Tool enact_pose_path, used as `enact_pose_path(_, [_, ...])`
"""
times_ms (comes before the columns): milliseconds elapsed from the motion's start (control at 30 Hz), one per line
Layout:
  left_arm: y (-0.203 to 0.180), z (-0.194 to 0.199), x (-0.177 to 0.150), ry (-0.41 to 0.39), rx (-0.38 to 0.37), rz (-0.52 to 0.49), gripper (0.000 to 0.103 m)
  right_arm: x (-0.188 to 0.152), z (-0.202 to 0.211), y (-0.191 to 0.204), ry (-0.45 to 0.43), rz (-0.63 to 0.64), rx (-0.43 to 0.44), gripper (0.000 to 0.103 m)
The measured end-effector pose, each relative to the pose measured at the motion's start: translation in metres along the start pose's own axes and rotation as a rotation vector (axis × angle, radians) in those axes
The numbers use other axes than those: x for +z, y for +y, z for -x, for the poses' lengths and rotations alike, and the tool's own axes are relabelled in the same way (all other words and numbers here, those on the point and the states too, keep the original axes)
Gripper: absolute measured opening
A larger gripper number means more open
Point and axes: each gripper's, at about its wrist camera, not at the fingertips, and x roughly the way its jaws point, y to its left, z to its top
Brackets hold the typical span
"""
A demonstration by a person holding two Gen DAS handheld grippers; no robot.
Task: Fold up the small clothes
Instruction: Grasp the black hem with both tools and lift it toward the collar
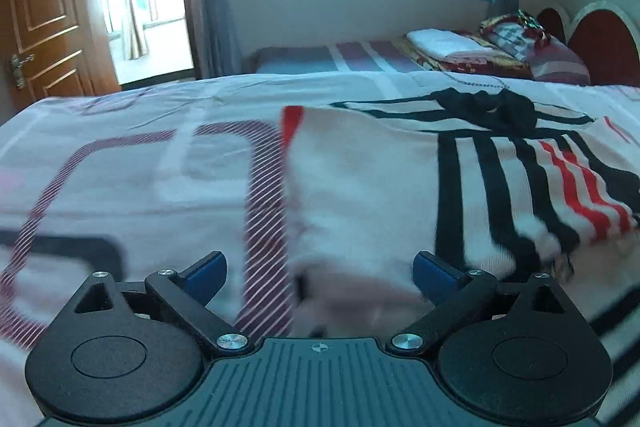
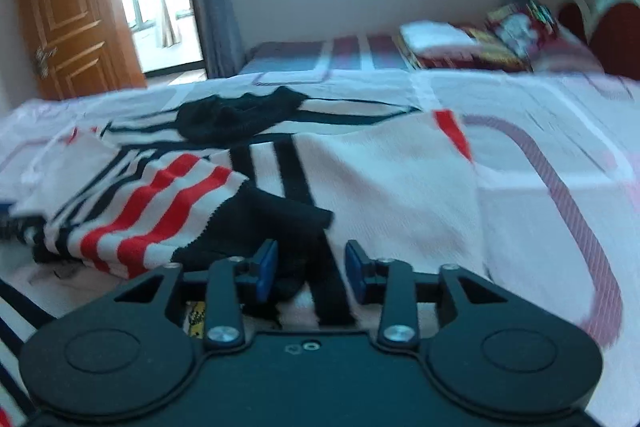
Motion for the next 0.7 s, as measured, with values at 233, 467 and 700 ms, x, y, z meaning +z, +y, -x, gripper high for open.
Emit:
enact_pose_path(233, [0.027, 0.055, -0.055, 0.055, 0.02, 0.053, 0.099, -0.039, 0.062, -0.043, -0.014, -0.131, -0.019, 0.042])
enact_pose_path(467, [0.036, 0.119, -0.102, 0.102, -0.155, 0.226, 0.077, -0.09, 0.124, -0.073, 0.031, -0.346, 0.015, 0.043])
enact_pose_path(700, [0.033, 0.152, -0.142, 0.172, -0.388, 0.384, 0.077, -0.145, 0.169, -0.082, 0.083, -0.518, 0.107, 0.043])
